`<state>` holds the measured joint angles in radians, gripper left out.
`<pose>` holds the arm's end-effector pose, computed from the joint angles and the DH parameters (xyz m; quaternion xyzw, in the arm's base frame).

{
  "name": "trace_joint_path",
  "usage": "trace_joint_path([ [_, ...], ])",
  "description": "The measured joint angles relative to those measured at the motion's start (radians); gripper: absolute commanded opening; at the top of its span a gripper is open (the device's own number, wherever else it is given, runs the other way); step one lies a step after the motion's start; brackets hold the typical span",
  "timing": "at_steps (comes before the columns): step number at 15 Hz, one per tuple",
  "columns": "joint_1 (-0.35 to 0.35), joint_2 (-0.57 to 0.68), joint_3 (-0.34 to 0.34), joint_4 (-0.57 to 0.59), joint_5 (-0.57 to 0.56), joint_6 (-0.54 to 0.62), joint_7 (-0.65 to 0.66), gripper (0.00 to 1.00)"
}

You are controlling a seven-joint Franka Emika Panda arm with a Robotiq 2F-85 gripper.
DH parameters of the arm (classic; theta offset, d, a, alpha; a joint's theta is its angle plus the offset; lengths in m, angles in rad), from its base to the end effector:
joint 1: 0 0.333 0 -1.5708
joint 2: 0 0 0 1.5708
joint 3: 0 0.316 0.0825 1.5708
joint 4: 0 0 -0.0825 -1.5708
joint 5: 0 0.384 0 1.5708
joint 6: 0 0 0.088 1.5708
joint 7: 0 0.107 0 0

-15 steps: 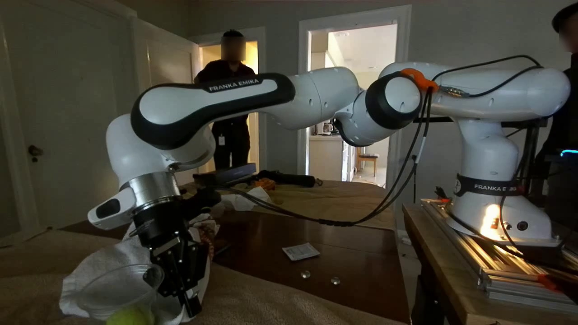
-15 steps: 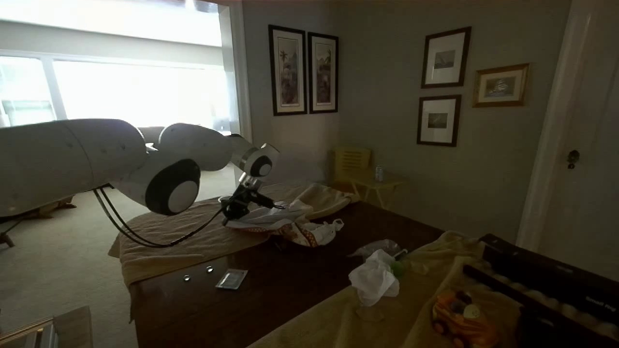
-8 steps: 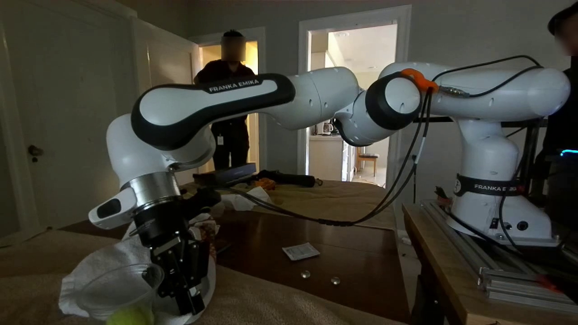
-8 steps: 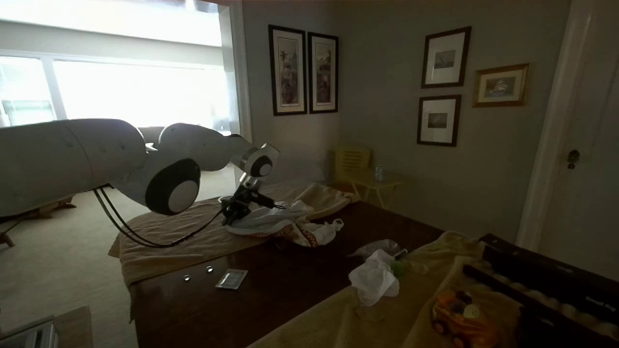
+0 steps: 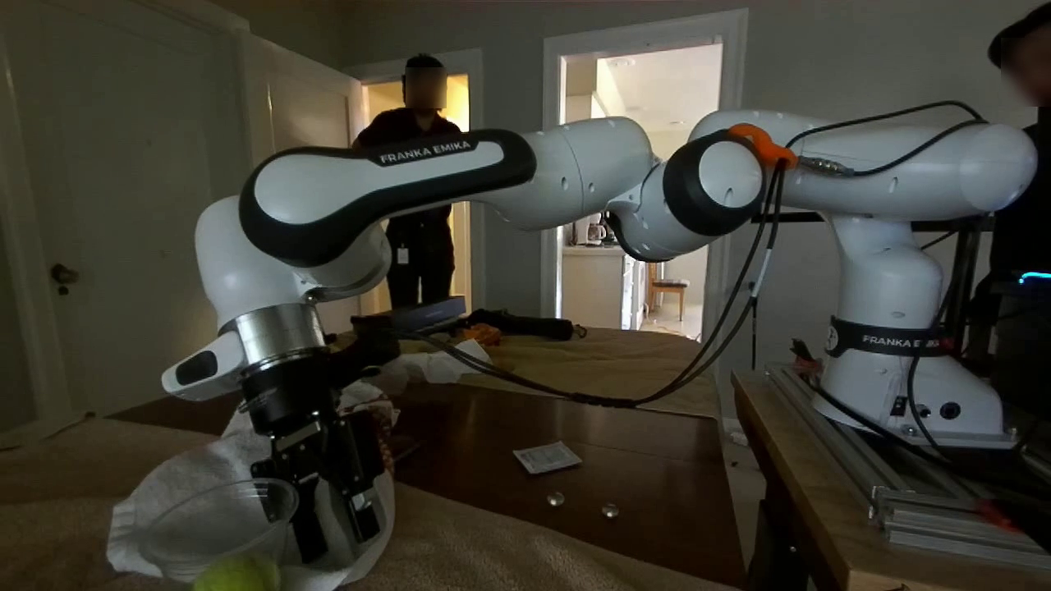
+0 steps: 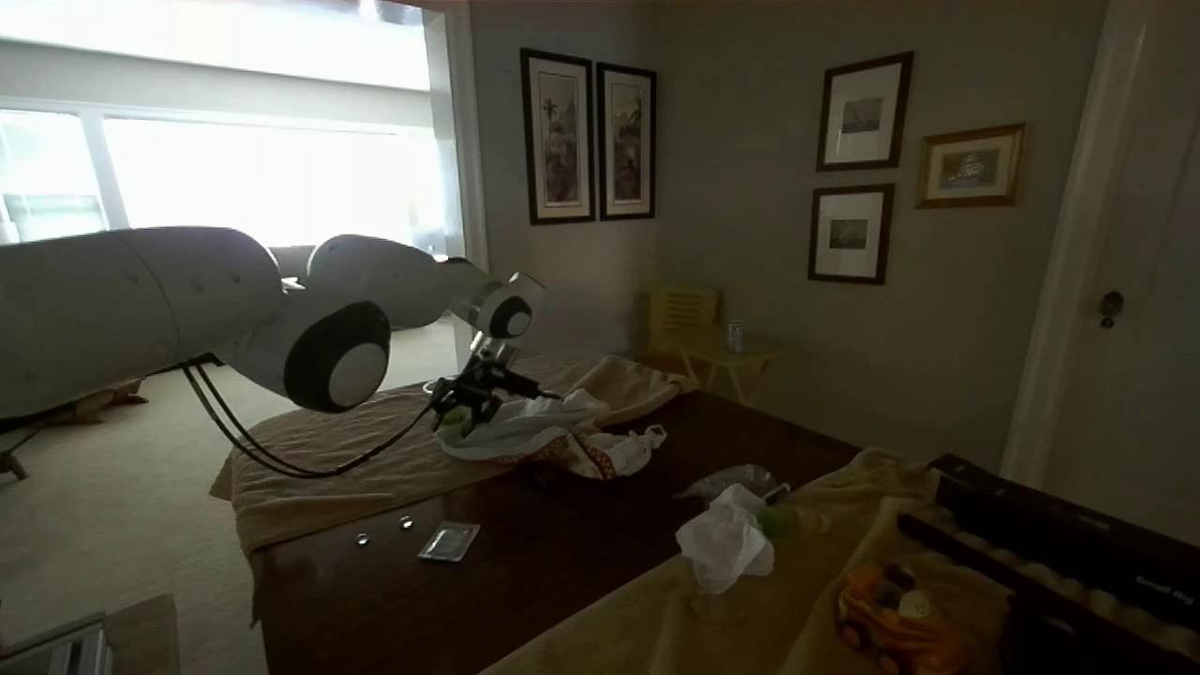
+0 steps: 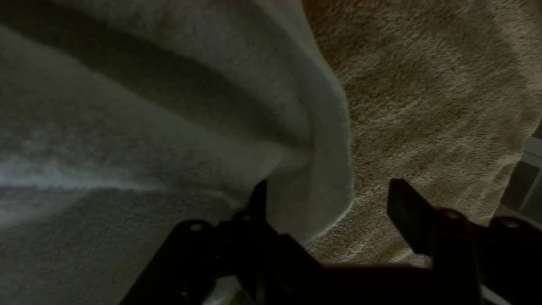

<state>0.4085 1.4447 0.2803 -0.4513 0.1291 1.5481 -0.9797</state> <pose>0.6568 0.3925 0.1325 -0.7212 -0.6413 0.1112 0.2372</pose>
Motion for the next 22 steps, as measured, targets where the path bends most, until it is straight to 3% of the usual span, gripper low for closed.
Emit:
trace_joint_path([
  [6,0.001,-0.074,-0.084,0.013,-0.035,0.072,0.173,1.0],
  [12,0.016,-0.149,-0.153,0.014,-0.089,0.08,0.435,1.0],
  [22,0.007,-0.147,-0.253,0.009,-0.133,0.111,0.841,1.0],
])
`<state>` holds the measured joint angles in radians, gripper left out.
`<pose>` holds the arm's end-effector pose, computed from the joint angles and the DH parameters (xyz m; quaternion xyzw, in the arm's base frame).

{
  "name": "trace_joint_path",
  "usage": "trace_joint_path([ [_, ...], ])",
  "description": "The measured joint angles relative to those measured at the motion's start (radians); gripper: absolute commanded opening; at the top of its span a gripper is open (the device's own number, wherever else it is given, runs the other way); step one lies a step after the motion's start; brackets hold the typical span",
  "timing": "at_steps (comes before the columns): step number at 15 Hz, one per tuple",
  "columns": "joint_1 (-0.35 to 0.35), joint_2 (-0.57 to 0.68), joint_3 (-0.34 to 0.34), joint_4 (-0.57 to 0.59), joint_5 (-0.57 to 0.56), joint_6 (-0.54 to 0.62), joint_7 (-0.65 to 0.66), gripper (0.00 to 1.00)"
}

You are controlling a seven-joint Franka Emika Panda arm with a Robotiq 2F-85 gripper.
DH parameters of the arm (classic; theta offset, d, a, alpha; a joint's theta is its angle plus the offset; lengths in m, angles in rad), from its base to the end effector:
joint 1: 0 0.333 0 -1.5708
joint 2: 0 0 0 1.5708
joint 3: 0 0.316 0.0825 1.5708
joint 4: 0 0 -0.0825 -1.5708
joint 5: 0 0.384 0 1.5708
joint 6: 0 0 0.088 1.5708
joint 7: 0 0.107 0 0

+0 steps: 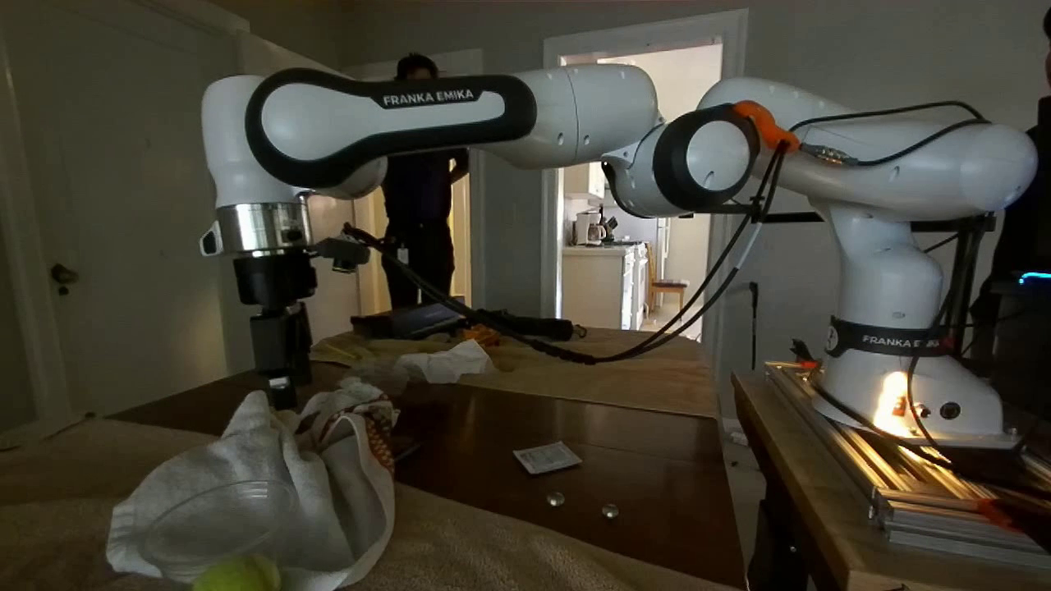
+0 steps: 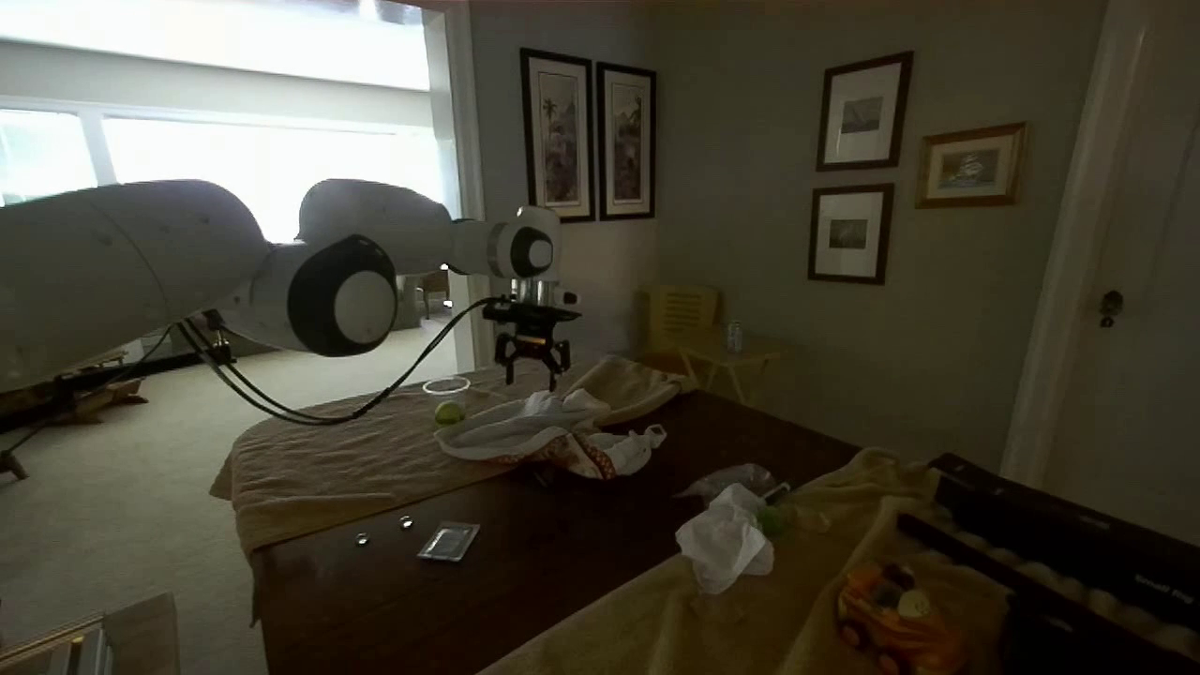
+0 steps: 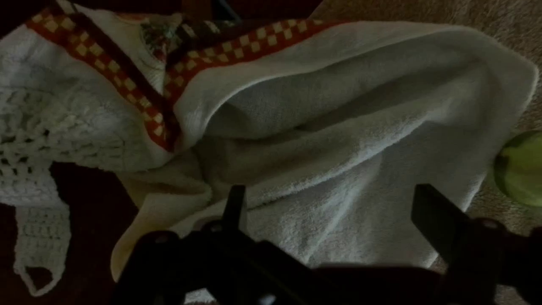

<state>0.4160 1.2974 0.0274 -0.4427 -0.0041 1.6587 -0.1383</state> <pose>0.7267 0.3297 0.2418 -0.9597 -0.2777 0.0418 0.0053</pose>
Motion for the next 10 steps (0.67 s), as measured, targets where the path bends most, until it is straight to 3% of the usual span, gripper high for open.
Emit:
trace_joint_path([
  [10,0.009,0.013,-0.003,-0.007,-0.001,0.0,0.075,1.0],
])
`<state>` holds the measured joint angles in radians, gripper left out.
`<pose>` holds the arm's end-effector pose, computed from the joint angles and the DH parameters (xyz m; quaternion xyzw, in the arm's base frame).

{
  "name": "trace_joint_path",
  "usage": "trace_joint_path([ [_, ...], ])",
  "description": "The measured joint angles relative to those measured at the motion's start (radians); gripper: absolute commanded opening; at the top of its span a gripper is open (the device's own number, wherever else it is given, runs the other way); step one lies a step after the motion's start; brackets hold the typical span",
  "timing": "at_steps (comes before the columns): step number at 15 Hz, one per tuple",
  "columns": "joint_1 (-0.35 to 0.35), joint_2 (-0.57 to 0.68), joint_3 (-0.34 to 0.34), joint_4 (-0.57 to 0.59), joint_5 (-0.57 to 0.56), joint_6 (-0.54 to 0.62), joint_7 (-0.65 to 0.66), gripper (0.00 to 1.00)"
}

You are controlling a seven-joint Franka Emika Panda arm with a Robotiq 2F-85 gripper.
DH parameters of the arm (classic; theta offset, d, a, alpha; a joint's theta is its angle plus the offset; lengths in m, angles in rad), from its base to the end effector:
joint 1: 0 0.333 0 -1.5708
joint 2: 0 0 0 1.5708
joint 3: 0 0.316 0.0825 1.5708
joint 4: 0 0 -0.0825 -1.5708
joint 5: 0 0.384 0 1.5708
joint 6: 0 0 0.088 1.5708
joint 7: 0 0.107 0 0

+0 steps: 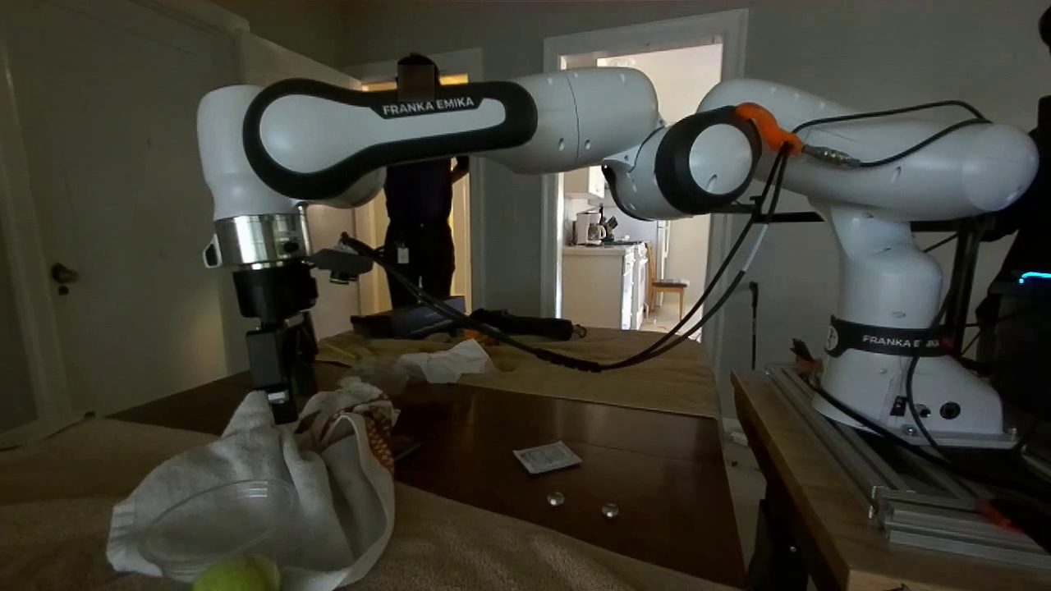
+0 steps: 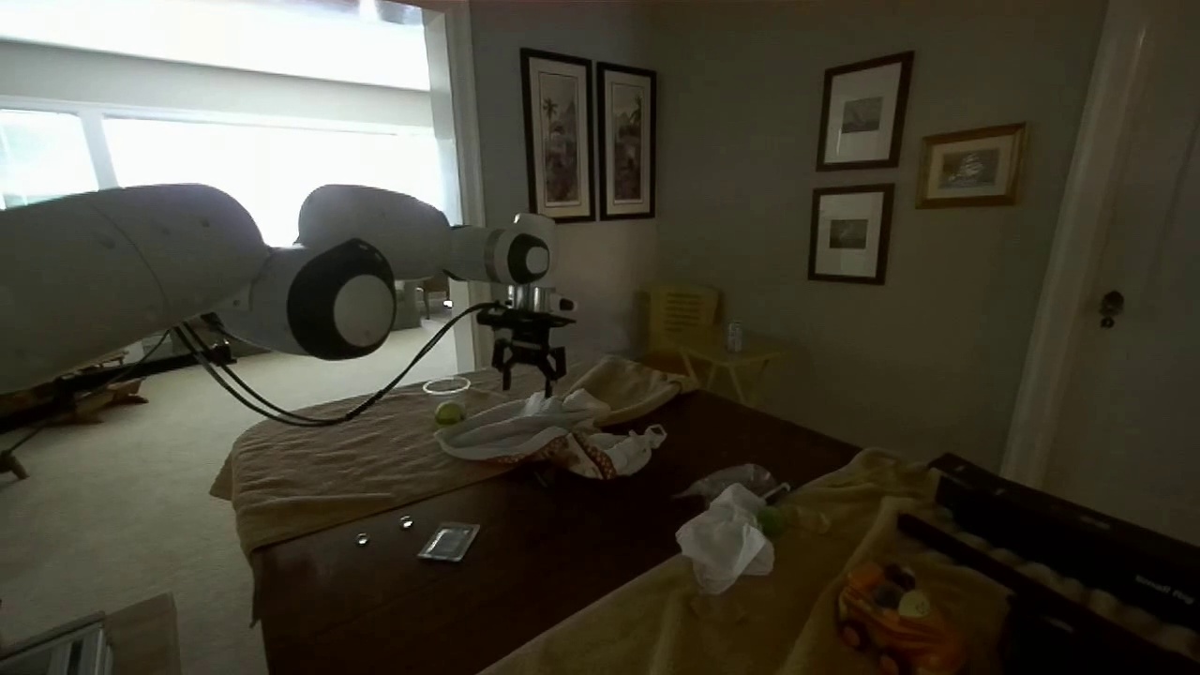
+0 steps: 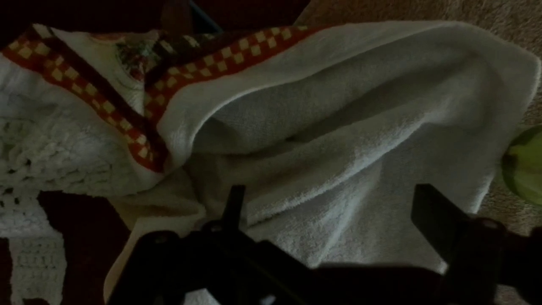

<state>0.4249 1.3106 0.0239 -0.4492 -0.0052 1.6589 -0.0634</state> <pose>0.7224 0.3343 0.2282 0.9681 0.2453 -0.0512 0.0004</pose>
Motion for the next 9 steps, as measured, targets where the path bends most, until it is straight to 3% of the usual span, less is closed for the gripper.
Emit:
trace_joint_path([
  [9,-0.029,0.019,-0.077,-0.007,-0.012,-0.004,0.279,1.0],
])
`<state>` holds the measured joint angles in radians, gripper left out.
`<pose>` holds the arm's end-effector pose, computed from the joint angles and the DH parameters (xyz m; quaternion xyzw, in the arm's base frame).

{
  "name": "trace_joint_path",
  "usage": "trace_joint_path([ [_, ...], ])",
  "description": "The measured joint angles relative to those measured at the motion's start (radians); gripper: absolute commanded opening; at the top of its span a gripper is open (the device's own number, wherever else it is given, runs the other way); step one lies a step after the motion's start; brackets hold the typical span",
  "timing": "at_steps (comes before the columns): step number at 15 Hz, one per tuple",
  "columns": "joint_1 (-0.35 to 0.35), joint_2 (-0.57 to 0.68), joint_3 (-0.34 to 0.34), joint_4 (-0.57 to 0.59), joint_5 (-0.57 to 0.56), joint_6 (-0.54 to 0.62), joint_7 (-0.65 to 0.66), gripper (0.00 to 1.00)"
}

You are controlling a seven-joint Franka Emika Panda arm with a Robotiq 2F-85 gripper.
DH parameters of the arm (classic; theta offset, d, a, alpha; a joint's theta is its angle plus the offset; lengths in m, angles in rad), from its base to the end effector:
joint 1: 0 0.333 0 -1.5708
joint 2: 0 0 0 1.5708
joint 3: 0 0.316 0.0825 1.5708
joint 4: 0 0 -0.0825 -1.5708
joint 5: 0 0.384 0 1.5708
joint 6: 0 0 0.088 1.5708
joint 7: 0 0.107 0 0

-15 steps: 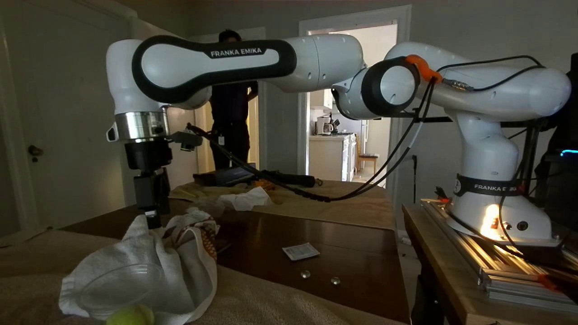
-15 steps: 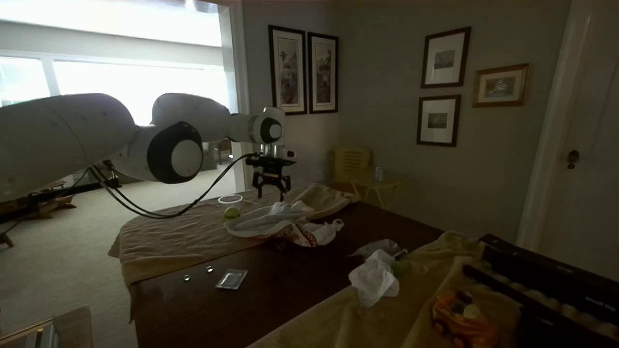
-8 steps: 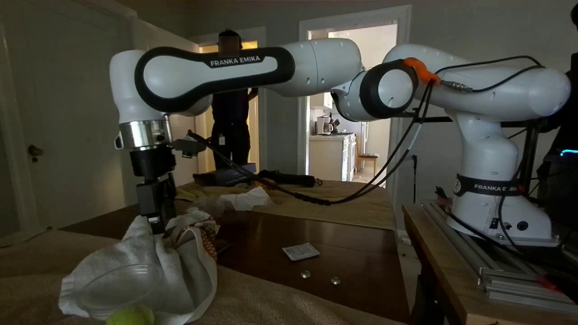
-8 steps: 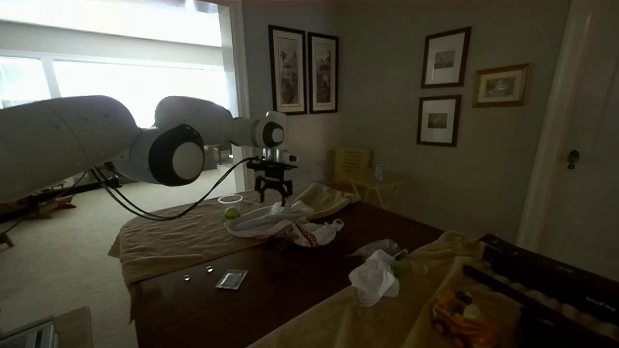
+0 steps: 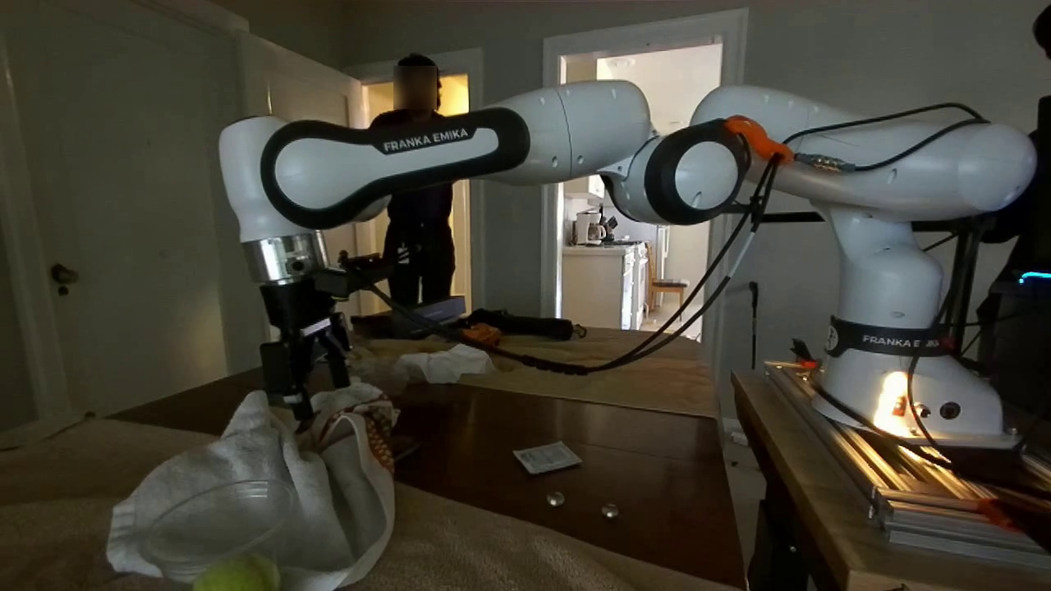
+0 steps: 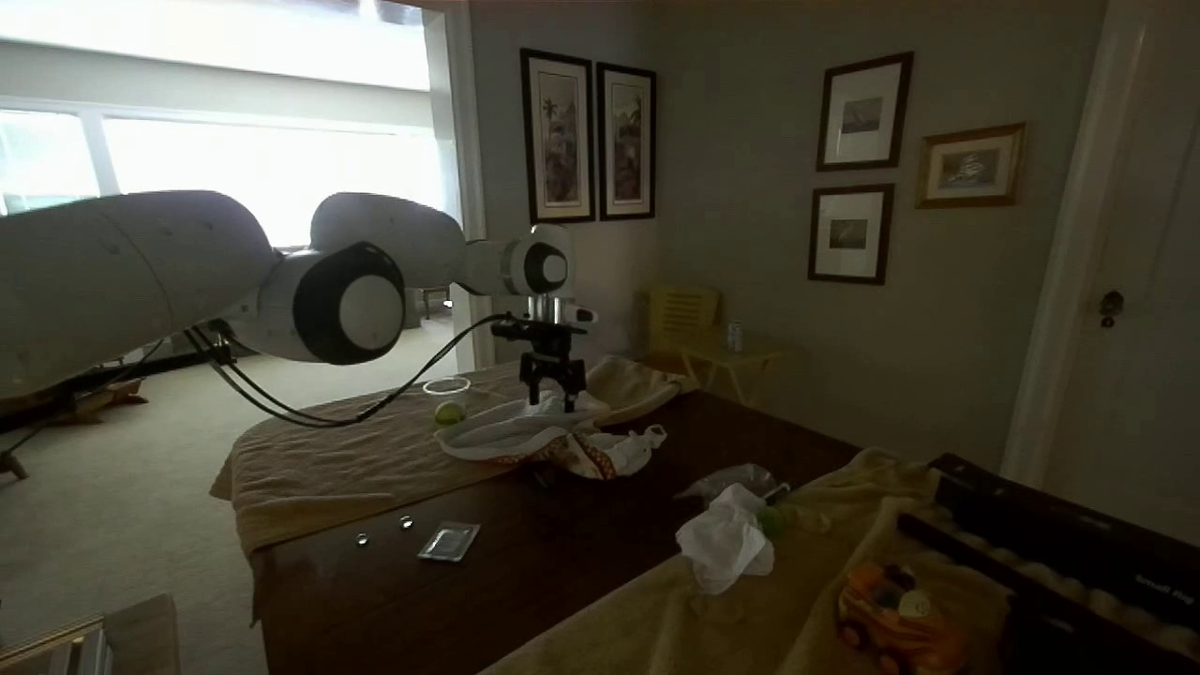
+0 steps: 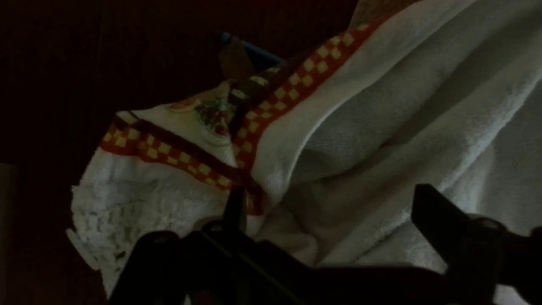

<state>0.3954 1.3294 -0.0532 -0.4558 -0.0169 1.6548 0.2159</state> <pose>0.7384 0.2886 0.2103 0.9939 0.0826 -0.0520 0.0518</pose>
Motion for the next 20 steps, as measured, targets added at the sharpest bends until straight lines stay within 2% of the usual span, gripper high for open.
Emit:
trace_joint_path([
  [6,-0.025,0.041,-0.014,0.0,-0.001,-0.007,0.141,1.0],
  [7,-0.027,0.049,-0.014,0.0,-0.001,-0.007,0.153,0.9],
  [8,-0.027,0.056,-0.015,0.0,-0.001,-0.007,0.164,0.74],
  [15,-0.026,0.063,-0.039,0.005,-0.017,-0.007,0.209,0.22],
  [18,-0.024,0.047,-0.054,0.006,-0.043,-0.007,0.213,0.02],
  [20,-0.021,0.036,-0.064,0.007,-0.056,-0.007,0.215,0.0],
])
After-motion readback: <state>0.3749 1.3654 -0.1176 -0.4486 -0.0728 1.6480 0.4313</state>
